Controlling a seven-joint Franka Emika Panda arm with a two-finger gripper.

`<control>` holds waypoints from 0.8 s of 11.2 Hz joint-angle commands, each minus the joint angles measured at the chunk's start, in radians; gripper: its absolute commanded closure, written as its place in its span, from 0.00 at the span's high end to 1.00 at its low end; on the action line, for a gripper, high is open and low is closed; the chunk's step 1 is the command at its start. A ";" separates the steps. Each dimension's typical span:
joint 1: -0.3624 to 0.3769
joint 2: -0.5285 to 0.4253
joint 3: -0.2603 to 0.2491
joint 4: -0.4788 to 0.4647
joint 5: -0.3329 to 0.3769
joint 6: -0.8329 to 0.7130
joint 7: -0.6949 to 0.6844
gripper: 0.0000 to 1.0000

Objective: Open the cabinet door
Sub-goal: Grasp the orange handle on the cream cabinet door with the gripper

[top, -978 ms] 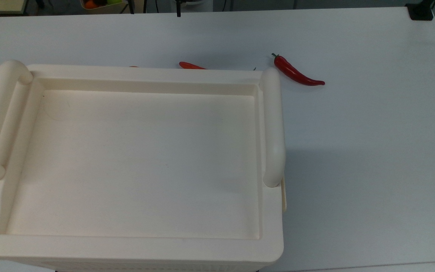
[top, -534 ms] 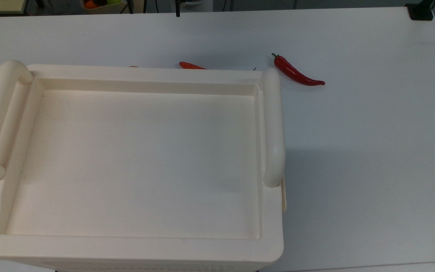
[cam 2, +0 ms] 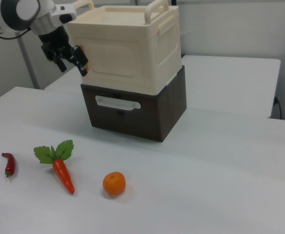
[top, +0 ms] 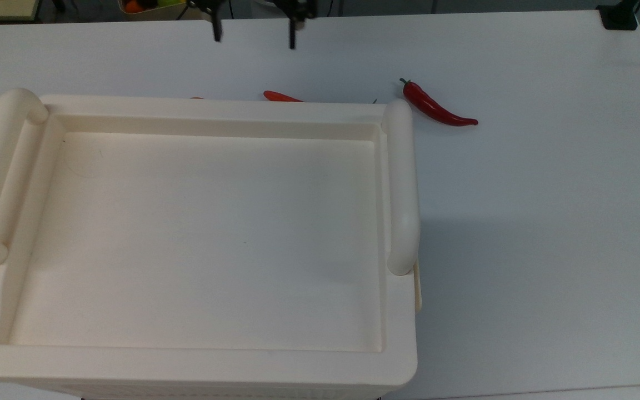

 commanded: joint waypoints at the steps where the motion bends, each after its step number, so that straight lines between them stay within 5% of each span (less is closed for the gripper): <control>1: 0.065 0.125 0.001 0.059 -0.018 0.240 0.106 1.00; 4: 0.082 0.168 -0.001 0.059 -0.022 0.432 0.107 1.00; 8: 0.091 0.191 -0.001 0.059 -0.132 0.527 0.106 1.00; 9: 0.093 0.193 -0.001 0.059 -0.145 0.538 0.106 0.90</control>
